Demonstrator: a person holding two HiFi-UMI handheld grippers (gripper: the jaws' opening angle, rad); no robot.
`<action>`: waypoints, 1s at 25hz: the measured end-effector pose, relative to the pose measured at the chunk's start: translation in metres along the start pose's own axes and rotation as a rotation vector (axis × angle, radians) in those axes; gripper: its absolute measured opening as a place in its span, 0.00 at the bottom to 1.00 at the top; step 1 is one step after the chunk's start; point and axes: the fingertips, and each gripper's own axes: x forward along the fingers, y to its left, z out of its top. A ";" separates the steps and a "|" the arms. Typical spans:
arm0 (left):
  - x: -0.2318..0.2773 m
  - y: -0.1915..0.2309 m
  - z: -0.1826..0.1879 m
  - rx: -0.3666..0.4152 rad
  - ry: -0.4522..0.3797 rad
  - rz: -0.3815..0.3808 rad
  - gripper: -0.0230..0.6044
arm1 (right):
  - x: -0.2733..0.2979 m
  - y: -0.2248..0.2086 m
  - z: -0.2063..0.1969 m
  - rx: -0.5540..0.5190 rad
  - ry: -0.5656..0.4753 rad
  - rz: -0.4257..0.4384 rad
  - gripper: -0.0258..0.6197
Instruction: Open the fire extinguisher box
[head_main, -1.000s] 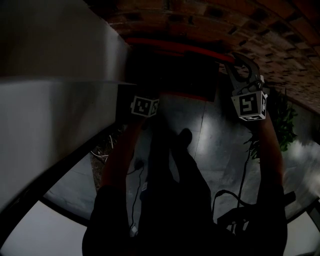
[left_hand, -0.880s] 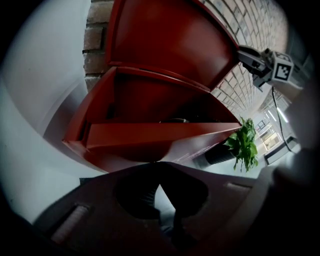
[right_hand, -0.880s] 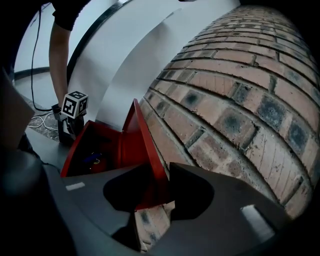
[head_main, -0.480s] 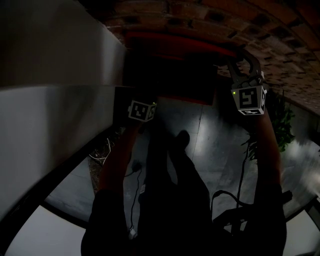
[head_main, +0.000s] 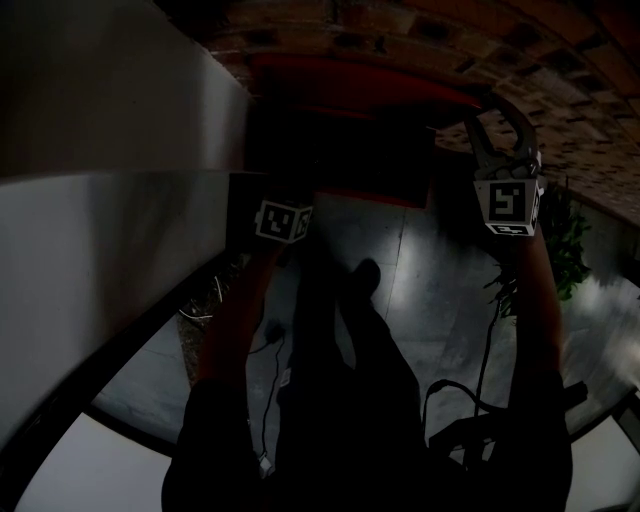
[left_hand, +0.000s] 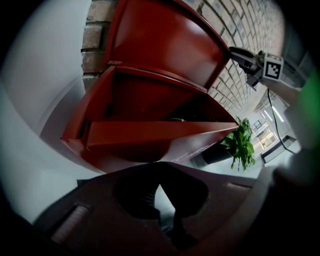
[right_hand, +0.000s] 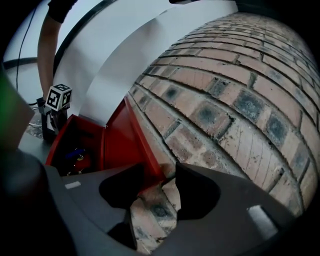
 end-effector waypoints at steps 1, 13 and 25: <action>0.000 0.001 0.000 0.001 0.000 0.001 0.04 | -0.002 -0.001 0.001 0.011 -0.005 -0.009 0.33; 0.002 0.000 0.001 -0.007 -0.005 -0.015 0.04 | -0.015 -0.006 -0.006 0.147 -0.026 -0.041 0.32; 0.007 -0.004 -0.002 -0.050 0.001 -0.011 0.04 | -0.033 -0.005 -0.020 0.311 0.007 0.025 0.04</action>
